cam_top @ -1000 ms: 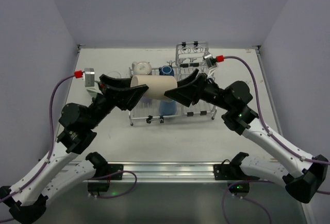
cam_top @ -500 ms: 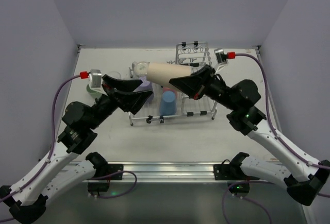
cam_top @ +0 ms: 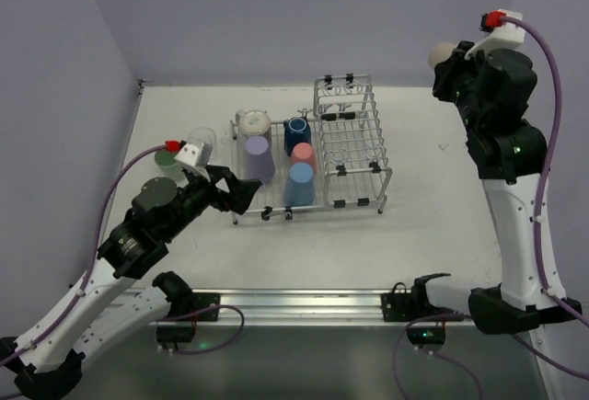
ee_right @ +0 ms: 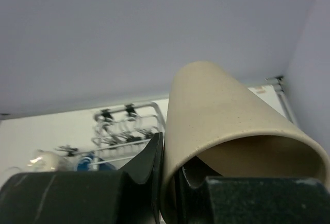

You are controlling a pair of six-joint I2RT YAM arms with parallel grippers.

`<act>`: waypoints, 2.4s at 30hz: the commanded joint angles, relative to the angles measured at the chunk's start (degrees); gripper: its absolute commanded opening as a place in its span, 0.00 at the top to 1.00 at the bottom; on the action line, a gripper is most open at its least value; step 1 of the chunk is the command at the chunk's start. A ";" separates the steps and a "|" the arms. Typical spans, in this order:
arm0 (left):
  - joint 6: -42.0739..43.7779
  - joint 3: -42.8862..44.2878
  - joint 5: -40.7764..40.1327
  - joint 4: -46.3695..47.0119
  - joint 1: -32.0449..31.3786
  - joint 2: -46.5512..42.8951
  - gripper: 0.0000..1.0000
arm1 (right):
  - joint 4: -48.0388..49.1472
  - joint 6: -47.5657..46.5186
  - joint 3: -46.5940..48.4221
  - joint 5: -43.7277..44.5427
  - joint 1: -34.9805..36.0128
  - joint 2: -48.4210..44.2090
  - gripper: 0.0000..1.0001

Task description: Unload the cups from the dish rack

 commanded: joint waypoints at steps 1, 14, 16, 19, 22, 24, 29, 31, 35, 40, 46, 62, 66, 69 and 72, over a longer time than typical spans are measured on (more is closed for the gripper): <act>3.72 -1.58 0.36 -1.91 -0.02 1.01 0.00 | -11.02 -5.50 -0.87 2.26 -5.36 3.82 1.00; 6.62 -4.75 6.60 0.02 -0.02 0.31 0.00 | -15.77 -3.66 0.18 -10.31 -15.23 30.62 1.00; 6.71 -4.75 7.39 0.02 0.06 0.31 0.00 | -16.30 -3.48 1.14 -11.19 -15.23 34.22 1.00; 6.71 -4.83 8.01 -0.42 0.85 0.48 0.00 | -16.30 -3.04 3.34 -11.99 -15.32 39.06 1.00; 6.53 -5.18 9.41 -0.42 1.47 0.48 0.00 | -18.14 -2.78 6.23 -13.73 -15.32 43.71 0.99; 6.53 -5.19 9.86 -0.42 1.65 0.66 0.00 | -19.28 -2.60 7.29 -14.10 -15.32 45.74 0.98; 6.62 -5.27 9.86 -0.42 1.65 0.57 0.00 | -20.52 -2.69 7.30 -12.61 -15.32 49.18 0.94; 6.62 -5.27 9.86 -0.42 1.65 0.84 0.00 | -20.61 -2.69 6.86 -10.95 -15.32 49.53 0.92; 6.53 -5.18 9.86 -0.42 1.65 1.27 0.00 | -21.48 -2.87 7.65 -7.70 -15.23 50.32 0.90; 6.62 -5.18 10.12 -0.24 2.44 2.06 0.00 | -22.80 -3.04 9.23 -5.05 -15.23 51.90 0.87; 6.44 -5.18 10.65 0.02 3.49 3.03 0.00 | -22.63 -3.13 9.59 -4.95 -14.97 53.05 0.70; -0.83 -2.64 14.42 3.79 4.11 10.67 0.00 | -6.83 2.75 -0.59 -11.99 -14.26 24.16 0.14; -4.89 -1.85 13.90 9.49 3.67 16.81 0.02 | 8.78 6.70 -19.21 -17.51 -14.26 4.59 0.05; -4.99 1.22 11.27 11.00 1.48 23.13 0.02 | 17.24 9.78 -31.26 -23.49 -12.60 -3.71 0.02; -2.09 4.99 5.92 11.45 -2.12 27.89 0.02 | 21.13 12.51 -39.88 -27.35 -12.24 -11.89 0.02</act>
